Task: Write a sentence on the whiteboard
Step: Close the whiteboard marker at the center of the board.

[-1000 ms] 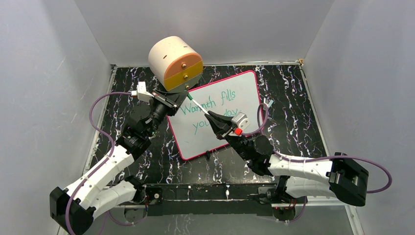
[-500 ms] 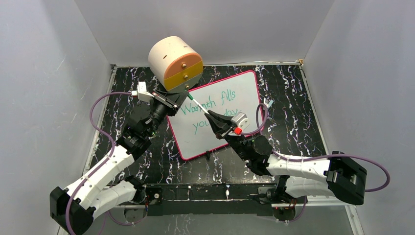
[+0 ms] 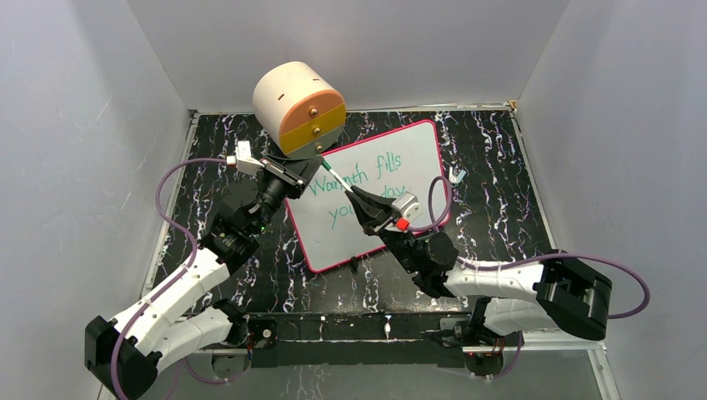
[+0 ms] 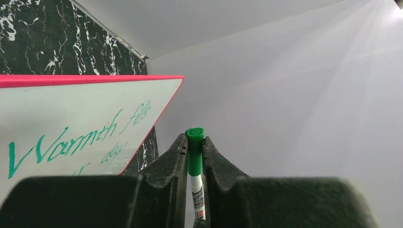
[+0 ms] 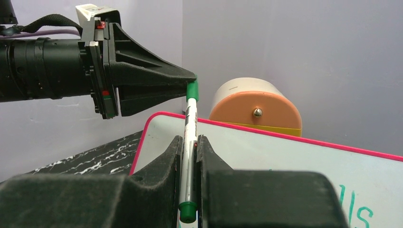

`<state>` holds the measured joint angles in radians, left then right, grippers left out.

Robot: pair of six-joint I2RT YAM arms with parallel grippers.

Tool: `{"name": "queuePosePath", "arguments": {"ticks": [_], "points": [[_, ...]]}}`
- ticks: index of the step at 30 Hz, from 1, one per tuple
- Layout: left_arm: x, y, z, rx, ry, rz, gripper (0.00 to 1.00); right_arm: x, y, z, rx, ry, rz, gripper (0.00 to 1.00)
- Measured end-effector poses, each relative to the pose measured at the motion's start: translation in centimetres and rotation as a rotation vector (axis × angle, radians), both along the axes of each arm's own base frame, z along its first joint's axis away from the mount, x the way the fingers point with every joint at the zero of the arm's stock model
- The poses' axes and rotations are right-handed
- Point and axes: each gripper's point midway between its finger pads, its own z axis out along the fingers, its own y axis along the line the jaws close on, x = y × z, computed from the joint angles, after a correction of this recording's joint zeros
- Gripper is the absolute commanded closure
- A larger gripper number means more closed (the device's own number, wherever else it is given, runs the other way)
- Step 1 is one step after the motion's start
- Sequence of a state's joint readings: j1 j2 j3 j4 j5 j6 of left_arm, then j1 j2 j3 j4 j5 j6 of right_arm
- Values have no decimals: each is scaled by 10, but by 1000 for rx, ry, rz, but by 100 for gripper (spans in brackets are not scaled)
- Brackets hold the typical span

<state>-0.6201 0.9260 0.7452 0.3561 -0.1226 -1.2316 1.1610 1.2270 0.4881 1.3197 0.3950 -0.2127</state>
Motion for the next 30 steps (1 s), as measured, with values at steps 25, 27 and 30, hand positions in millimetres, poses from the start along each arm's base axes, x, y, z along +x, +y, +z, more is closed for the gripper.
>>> {"name": "queuePosePath", "arguments": {"ticks": [25,27,30], "points": [[9,3,-17,-19,-11,122,100,21,22,-15,79,25,-53,100],[8,4,-18,-36,-20,130,100,23,22,-15,119,61,-33,100],[-3,-10,-20,-48,-26,62,100,29,17,-14,182,118,-30,100]]}}
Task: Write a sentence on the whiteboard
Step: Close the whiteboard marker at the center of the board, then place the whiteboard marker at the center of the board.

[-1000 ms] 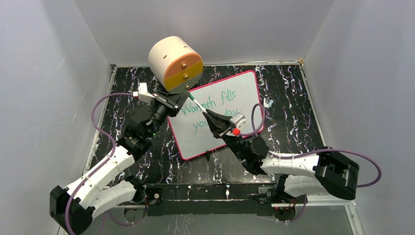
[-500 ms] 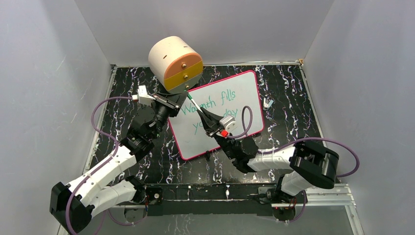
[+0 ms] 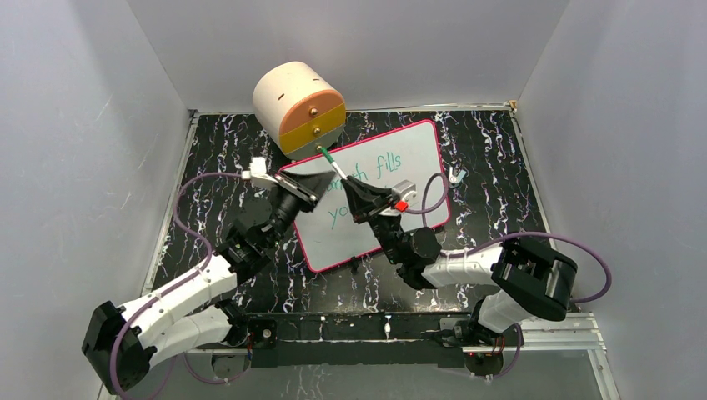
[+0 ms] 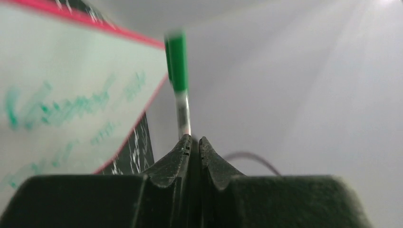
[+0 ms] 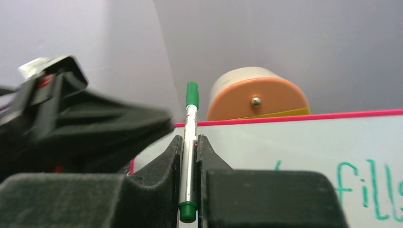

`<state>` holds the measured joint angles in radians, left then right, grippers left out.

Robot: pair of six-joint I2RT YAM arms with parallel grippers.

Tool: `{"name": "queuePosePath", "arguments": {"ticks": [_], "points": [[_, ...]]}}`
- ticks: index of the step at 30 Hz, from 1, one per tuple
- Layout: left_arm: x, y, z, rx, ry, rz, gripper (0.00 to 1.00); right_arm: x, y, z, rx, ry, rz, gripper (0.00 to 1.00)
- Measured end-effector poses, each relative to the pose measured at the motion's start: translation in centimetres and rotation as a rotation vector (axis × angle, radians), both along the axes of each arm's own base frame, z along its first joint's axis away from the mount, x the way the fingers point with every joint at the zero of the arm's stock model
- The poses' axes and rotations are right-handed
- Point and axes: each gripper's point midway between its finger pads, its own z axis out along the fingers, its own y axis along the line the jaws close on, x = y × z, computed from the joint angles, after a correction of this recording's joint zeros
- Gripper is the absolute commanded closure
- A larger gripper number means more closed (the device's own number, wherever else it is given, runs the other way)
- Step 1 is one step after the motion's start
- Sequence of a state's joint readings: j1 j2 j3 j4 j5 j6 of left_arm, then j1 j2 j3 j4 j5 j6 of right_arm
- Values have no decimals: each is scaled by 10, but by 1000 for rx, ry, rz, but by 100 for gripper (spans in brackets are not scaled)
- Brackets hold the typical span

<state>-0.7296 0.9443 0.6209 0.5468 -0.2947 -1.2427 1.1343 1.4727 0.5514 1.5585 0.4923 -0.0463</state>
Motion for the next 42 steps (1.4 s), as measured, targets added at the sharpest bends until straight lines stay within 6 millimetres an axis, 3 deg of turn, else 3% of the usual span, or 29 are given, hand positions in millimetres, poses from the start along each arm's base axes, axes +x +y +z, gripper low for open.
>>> {"name": "queuePosePath", "arguments": {"ticks": [3,5,12,15,18,24,32,39,42], "points": [[-30,-31,-7,6,-1,-163,100,16,-13,-1,57,52,-40,100],[-38,-34,-9,4,-6,-197,96,18,-16,0,80,69,-46,100],[-47,-14,0,57,-61,-154,67,7,-48,23,140,63,-68,100],[-46,-3,-2,159,-69,-111,58,5,-66,37,142,71,-98,100],[-42,8,0,286,-79,-60,49,12,-88,39,98,106,-161,100],[-34,37,-3,576,-71,33,34,40,-137,18,-45,217,-352,100],[-22,82,24,921,-76,190,30,80,-226,-28,-187,417,-666,100],[-19,124,27,1142,-67,341,29,89,-311,-77,-158,634,-905,100],[-20,139,18,1213,-57,395,28,86,-339,-101,-93,716,-971,100]]}}
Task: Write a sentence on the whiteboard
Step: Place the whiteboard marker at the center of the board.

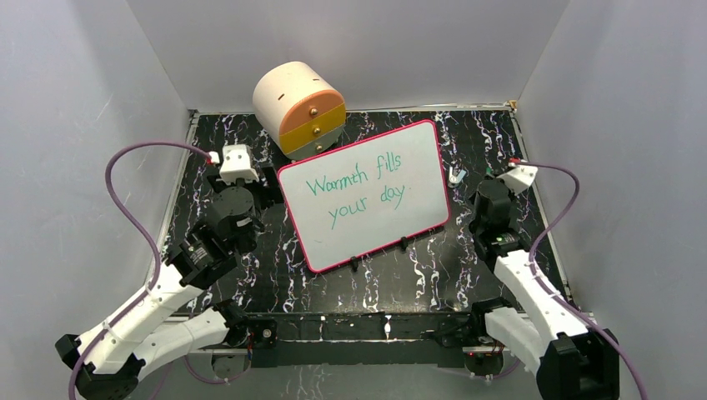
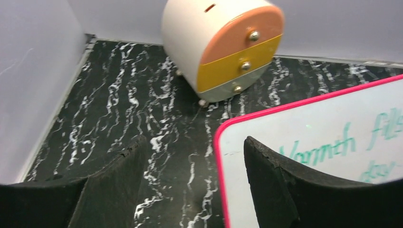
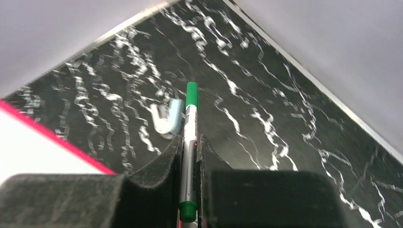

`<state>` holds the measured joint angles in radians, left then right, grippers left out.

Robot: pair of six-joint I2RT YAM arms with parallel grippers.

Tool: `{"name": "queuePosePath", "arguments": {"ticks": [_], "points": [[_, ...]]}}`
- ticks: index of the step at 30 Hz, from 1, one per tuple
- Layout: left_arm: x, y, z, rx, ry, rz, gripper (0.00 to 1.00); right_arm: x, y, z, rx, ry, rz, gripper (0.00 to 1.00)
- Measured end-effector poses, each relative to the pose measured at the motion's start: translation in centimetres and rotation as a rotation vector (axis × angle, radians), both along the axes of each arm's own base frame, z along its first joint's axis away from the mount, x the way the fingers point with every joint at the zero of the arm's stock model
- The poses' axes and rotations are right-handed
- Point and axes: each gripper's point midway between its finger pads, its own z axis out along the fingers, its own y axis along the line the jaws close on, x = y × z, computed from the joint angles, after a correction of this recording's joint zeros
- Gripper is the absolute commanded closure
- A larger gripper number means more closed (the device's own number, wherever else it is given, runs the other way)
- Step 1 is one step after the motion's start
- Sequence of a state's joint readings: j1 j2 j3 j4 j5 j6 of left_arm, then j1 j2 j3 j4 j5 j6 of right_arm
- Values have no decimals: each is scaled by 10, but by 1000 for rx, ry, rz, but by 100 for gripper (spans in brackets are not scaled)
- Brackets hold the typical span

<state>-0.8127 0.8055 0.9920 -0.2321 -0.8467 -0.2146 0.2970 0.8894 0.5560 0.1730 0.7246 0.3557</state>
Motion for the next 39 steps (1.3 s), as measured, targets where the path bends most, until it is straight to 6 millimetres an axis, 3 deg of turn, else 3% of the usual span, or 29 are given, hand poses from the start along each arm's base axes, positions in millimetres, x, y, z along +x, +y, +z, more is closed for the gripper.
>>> {"name": "queuePosePath", "arguments": {"ticks": [4,8,13,23,29,39], "points": [[0,18,-23,78,12,63,28,-10,-23,-50,89,86,-88,100],[9,40,-39,100,36,137,28,-23,-30,-100,167,183,-142,100],[23,83,-56,51,67,262,28,-32,-30,-132,257,231,-204,98],[13,82,-55,-41,28,204,29,-39,-30,-136,413,146,-290,70],[-5,85,-46,-87,-6,177,29,-62,-31,-153,443,202,-318,46],[-46,97,-33,-151,-72,150,29,-81,-26,-103,468,91,-223,12]]}}
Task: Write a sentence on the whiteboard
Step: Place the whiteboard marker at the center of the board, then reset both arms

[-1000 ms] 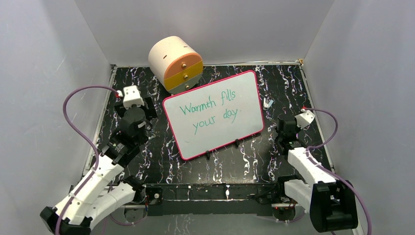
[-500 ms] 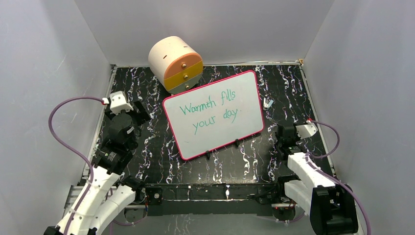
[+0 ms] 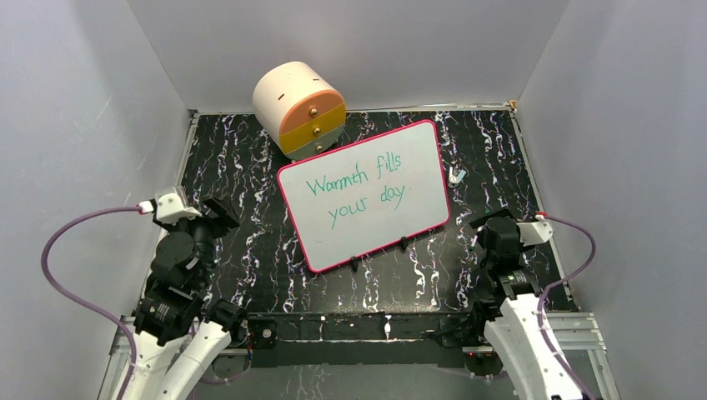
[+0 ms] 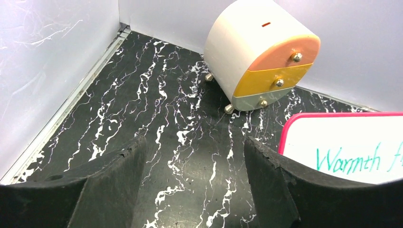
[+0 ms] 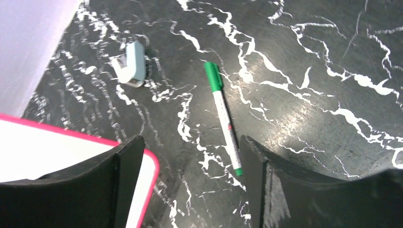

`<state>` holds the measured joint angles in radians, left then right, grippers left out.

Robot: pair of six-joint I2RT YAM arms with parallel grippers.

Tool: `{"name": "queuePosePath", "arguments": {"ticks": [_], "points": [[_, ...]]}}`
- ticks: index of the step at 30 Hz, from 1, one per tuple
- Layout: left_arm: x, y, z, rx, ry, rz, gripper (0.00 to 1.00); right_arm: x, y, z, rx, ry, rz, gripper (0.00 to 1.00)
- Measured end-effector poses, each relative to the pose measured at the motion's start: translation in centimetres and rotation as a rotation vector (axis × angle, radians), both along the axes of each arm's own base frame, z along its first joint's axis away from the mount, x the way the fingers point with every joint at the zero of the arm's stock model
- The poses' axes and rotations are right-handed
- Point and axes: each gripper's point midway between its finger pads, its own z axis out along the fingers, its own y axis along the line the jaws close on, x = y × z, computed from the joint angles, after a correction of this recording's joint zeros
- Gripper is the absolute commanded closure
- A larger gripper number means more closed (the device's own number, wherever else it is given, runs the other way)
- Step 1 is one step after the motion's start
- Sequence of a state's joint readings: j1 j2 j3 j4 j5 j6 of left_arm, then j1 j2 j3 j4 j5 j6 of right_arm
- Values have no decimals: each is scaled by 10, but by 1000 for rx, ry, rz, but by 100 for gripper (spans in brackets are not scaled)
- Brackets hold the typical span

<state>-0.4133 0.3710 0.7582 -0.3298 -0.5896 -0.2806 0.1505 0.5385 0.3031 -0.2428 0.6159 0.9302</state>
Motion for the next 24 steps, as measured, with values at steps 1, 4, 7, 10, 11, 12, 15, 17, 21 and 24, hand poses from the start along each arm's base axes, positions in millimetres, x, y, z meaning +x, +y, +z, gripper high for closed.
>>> {"name": "queuePosePath", "arguments": {"ticks": [1,4,7,10,11,12,15,17,21,24], "points": [[-4,1,2,-5,-12,-4,29,-2,1,8,-5,-11,17,6],[-15,6,8,-21,-49,-7,29,-9,4,43,-24,-67,65,1],[-24,9,14,-34,-81,-7,29,-19,5,96,-59,-184,109,1],[-31,10,19,-38,-110,-22,29,-35,2,148,-109,-312,135,1],[-33,10,21,-37,-120,-27,29,-39,1,159,-128,-342,142,1],[-34,11,22,-37,-126,-31,29,-43,0,167,-143,-361,148,1],[-38,11,25,-23,-147,-44,29,-50,1,180,-206,-384,185,1],[-37,11,22,-12,-152,-46,29,-50,3,180,-243,-374,213,1],[-30,8,1,18,-116,-47,29,-50,7,180,-291,-365,260,1],[-26,6,-13,39,-83,-49,29,-50,9,182,-308,-366,280,1]]}}
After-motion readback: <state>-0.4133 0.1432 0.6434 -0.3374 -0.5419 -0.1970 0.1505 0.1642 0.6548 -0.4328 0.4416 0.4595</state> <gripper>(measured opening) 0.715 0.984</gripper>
